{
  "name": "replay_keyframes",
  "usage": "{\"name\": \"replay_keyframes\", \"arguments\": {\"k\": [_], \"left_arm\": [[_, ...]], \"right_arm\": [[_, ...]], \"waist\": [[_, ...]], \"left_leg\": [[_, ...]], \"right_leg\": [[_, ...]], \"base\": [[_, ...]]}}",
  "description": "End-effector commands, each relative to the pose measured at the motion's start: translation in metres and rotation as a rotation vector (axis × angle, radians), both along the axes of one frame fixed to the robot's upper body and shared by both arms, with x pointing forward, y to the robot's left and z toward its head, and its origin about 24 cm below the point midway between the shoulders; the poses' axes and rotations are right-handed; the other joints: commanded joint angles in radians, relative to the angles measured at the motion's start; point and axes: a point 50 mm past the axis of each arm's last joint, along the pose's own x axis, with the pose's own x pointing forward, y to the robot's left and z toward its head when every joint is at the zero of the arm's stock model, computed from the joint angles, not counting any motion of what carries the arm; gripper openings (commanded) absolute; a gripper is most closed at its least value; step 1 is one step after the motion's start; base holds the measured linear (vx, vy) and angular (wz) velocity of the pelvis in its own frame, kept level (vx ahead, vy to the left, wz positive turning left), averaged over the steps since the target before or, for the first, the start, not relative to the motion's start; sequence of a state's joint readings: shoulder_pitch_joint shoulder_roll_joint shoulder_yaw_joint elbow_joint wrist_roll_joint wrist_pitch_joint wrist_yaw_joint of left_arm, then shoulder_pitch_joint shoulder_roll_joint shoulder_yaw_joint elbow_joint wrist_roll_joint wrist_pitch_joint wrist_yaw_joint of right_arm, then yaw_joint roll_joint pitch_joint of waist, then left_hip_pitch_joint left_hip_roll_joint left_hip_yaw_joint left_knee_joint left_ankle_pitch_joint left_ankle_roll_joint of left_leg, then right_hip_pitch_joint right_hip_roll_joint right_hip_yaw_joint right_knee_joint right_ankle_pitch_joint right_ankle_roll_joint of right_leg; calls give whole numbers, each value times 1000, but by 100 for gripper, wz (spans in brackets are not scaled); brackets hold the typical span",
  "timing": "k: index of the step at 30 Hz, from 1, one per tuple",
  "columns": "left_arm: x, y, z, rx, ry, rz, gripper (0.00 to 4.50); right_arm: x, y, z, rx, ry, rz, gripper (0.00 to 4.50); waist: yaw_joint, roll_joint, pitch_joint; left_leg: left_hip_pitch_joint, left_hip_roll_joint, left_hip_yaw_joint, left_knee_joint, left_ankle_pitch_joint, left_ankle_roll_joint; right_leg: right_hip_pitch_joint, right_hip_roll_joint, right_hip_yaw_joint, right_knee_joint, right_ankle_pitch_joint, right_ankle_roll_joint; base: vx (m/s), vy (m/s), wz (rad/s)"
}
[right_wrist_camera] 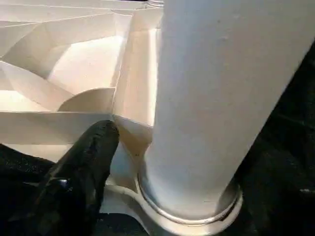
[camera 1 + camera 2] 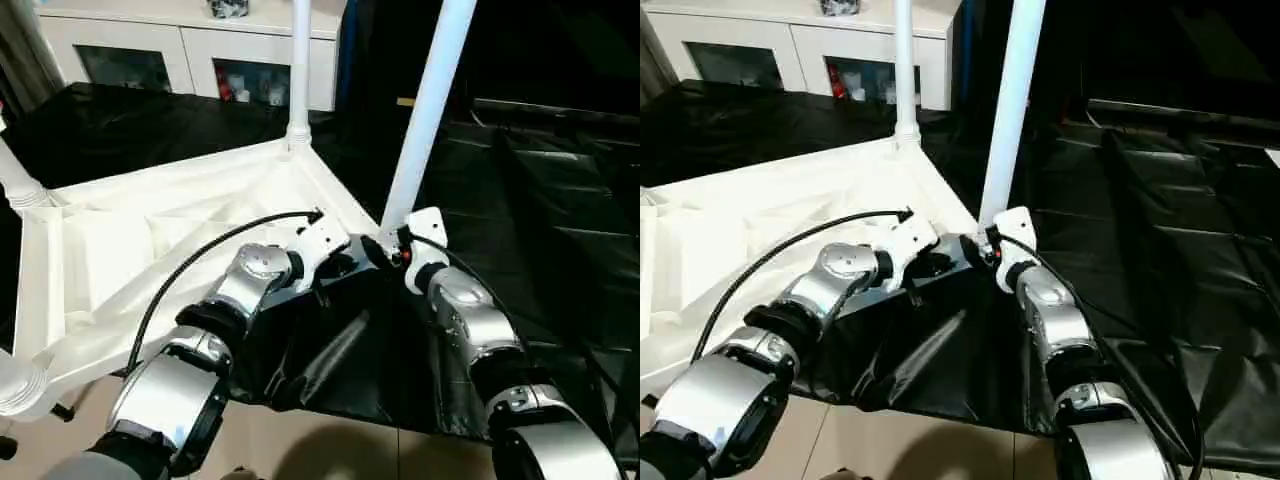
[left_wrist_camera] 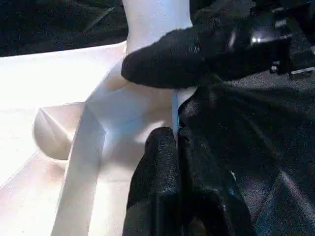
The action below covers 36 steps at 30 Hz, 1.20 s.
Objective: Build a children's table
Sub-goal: Rotate leg to tighten
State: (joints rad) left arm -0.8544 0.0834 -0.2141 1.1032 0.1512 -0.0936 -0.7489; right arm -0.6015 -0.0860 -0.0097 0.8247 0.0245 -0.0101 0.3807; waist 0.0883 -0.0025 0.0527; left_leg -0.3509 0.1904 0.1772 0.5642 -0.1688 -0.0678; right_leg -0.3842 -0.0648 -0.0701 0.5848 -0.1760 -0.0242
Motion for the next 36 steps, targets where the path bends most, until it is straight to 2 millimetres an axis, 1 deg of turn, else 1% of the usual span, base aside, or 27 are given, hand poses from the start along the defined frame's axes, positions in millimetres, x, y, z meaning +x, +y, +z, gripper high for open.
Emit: {"name": "replay_keyframes", "arguments": {"k": [1,4,6,18,19,20,21,22,23,24,25,26,27,28,29,30,31,33,34,35,36], "left_arm": [[11,-13,26,-40,-112,8,0],[11,-13,26,-40,-112,8,0],[11,-13,26,-40,-112,8,0],[11,-13,26,-40,-112,8,0],[11,-13,26,-41,-116,2,0],[11,-11,26,-48,-116,4,44],[9,4,28,-99,-113,22,55],[6,16,30,-137,-112,31,55],[5,25,33,-158,-113,35,55],[4,28,34,-163,-111,34,61],[5,26,35,-154,-111,31,82],[5,26,35,-152,-111,28,94],[5,25,35,-150,-111,25,94],[5,25,34,-148,-106,22,94],[5,25,34,-146,-103,20,94],[4,25,34,-145,-103,17,94],[4,24,34,-146,-103,14,94],[3,24,36,-159,-112,14,94],[2,25,37,-167,-117,16,94],[0,28,44,-206,-150,50,94],[0,29,44,-208,-153,52,94]], "right_arm": [[-18,25,-28,-5,139,119,417],[-18,25,-28,-5,139,119,449],[-18,25,-28,-5,139,119,449],[-18,25,-28,-5,139,119,449],[-18,22,-27,-9,124,114,449],[-18,18,-26,-7,117,114,450],[-21,-14,-14,0,55,120,450],[-26,-38,-2,-7,8,138,450],[-31,-53,7,-19,-23,156,450],[-33,-59,11,-24,-32,165,450],[-32,-57,11,-25,-26,171,450],[-32,-57,10,-26,-24,177,450],[-33,-56,10,-27,-23,182,450],[-33,-55,10,-27,-23,183,450],[-33,-55,10,-27,-22,183,450],[-33,-55,9,-26,-22,184,450],[-34,-54,10,-26,-21,186,450],[-36,-55,10,-24,-21,188,450],[-38,-56,11,-23,-19,191,450],[-44,-58,14,-18,-23,201,450],[-44,-58,14,-17,-23,202,450]], "waist": [[-1,1,-55],[-1,0,-54],[-1,0,-54],[-2,1,-53],[-2,1,-53],[-2,0,-52],[-3,-38,-51],[16,-19,-53],[21,-16,-59],[22,-18,-60],[17,-18,-63],[12,-21,-72],[7,-22,-74],[6,-23,-71],[6,-22,-66],[7,-20,-66],[10,-20,-64],[11,-21,-63],[12,-19,-62],[13,-16,-60],[16,-17,-59]], "left_leg": [[8,44,-16,-71,-298,33],[10,44,-17,-72,-311,29],[10,45,-18,-73,-314,27],[9,45,-18,-74,-324,23],[9,45,-18,-74,-323,23],[10,44,-18,-74,-325,23],[6,44,-14,-74,-318,34],[11,49,-14,-70,-290,52],[7,59,-16,-70,-253,61],[-2,60,-15,-67,-219,70],[-4,53,-13,-64,-182,83],[-11,43,-12,-54,-129,91],[-14,41,-10,-47,-77,108],[-16,40,-8,-46,-69,118],[-15,38,-4,-44,-83,129],[-12,41,-4,-44,-104,130],[-10,43,-5,-46,-119,123],[-10,44,-6,-48,-132,113],[-8,46,-7,-49,-148,100],[-7,47,-8,-50,-157,90],[-8,52,-9,-51,-159,87]], "right_leg": [[35,-90,50,-80,-309,-193],[33,-92,51,-85,-346,-181],[32,-91,51,-85,-354,-176],[31,-92,53,-86,-351,-178],[31,-92,53,-86,-351,-178],[30,-91,53,-86,-355,-176],[36,-88,51,-90,-364,-163],[33,-97,55,-84,-348,-161],[48,-100,57,-75,-263,-183],[49,-97,57,-66,-201,-193],[42,-84,52,-57,-117,-209],[51,-84,49,-44,-41,-221],[48,-84,50,-36,39,-239],[45,-81,50,-35,57,-248],[43,-83,49,-39,45,-258],[41,-85,50,-43,7,-260],[42,-86,50,-47,-29,-257],[42,-85,50,-48,-57,-249],[42,-86,51,-50,-83,-241],[43,-85,51,-51,-100,-234],[43,-86,53,-49,-91,-237]], "base": [[0,0,0],[0,0,0],[0,0,0],[0,0,0],[0,0,0],[0,0,0],[0,0,0],[0,0,0],[0,0,0],[0,0,0],[0,0,0],[0,0,0],[0,0,0],[0,0,0],[0,0,0],[0,0,0],[0,0,0],[0,0,0],[0,0,0],[0,0,0],[0,0,0]]}}
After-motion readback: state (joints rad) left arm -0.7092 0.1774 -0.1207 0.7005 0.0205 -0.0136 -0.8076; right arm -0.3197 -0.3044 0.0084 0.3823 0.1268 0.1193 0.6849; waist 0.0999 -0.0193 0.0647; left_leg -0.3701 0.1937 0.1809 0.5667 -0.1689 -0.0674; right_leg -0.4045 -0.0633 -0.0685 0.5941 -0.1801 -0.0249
